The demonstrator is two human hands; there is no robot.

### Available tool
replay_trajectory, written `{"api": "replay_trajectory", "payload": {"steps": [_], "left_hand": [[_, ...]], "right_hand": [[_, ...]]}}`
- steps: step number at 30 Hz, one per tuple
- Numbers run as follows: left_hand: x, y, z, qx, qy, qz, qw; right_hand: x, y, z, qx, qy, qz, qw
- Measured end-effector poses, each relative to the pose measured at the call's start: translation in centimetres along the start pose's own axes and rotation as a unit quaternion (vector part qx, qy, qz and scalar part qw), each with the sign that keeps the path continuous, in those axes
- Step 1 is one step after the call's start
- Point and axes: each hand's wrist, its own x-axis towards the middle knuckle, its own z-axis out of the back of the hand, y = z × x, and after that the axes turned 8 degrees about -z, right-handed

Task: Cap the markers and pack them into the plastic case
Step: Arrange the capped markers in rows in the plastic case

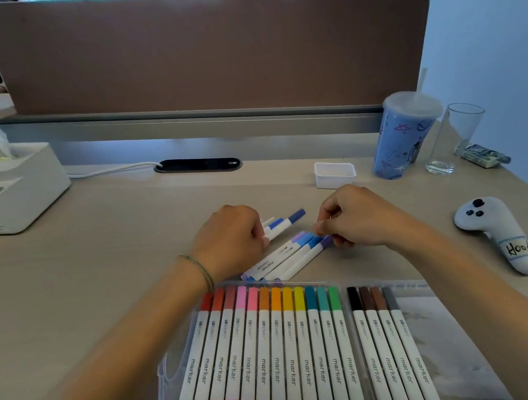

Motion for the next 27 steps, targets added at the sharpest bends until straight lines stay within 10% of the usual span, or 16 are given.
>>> {"api": "replay_trajectory", "payload": {"steps": [10, 27], "left_hand": [[-0.7, 3.2, 5.6, -0.192, 0.094, 0.077, 0.974], [-0.4, 3.8, 5.7, -0.172, 0.113, 0.095, 0.974]], "right_hand": [[3.3, 2.5, -1.9, -0.066, -0.04, 0.088, 0.993], [6.2, 4.4, -4.0, -0.213, -0.02, 0.194, 0.957]]}}
